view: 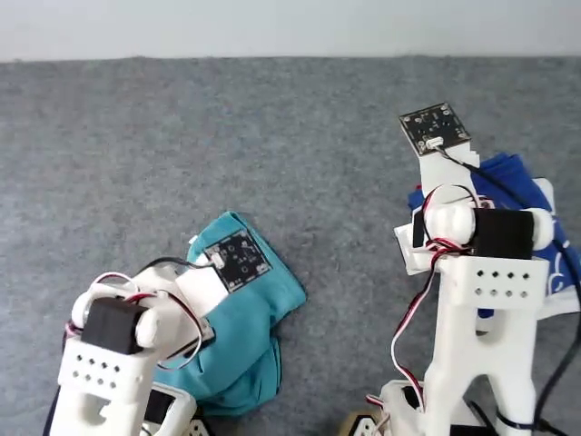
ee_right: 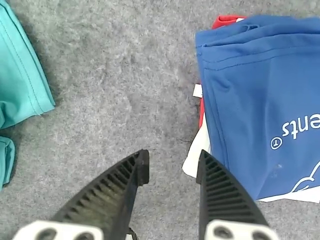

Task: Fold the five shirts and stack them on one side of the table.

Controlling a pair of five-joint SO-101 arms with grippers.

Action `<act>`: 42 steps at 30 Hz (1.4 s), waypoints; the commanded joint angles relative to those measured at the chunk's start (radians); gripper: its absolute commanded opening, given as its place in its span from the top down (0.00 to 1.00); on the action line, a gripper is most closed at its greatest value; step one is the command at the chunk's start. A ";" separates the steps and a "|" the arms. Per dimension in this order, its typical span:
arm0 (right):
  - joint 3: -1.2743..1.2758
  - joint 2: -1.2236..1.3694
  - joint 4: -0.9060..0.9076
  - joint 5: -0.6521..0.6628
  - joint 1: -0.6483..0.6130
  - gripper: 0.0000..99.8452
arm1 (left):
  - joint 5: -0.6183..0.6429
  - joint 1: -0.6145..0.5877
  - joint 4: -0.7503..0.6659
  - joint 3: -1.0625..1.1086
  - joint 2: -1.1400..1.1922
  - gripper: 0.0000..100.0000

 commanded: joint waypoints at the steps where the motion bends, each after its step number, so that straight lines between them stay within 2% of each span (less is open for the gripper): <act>1: 0.002 -0.024 -0.004 0.014 -0.001 0.83 | -0.031 0.012 0.018 0.010 -0.006 0.82; 7: 0.002 -0.021 -0.004 0.014 -0.001 0.83 | -0.068 0.012 0.017 0.022 -0.008 0.82; 13: 0.002 -0.022 -0.004 0.014 -0.001 0.83 | -0.141 0.012 -0.017 0.162 -0.008 0.82; 19: 0.002 -0.022 -0.004 0.014 -0.001 0.83 | -0.150 0.005 -0.227 0.291 -0.006 0.82; 25: 0.002 -0.022 -0.004 0.014 -0.002 0.83 | -0.149 0.005 -0.468 0.456 -0.006 0.99; 30: 0.002 -0.022 -0.004 0.014 -0.001 0.83 | -0.146 -0.006 -0.628 0.470 -0.012 0.99; 32: 0.002 -0.022 -0.004 0.014 -0.001 0.83 | -0.144 -0.055 -0.655 0.429 -0.012 0.99; 35: 0.002 -0.022 -0.004 0.012 -0.001 0.83 | -0.144 -0.195 -0.686 0.343 -0.012 0.99; 39: 0.002 -0.022 -0.004 0.012 -0.004 0.83 | -0.144 -0.399 -0.836 0.286 -0.012 0.99; 42: 0.002 -0.022 -0.004 0.012 -0.001 0.83 | -0.144 -0.503 -0.953 0.300 -0.006 0.99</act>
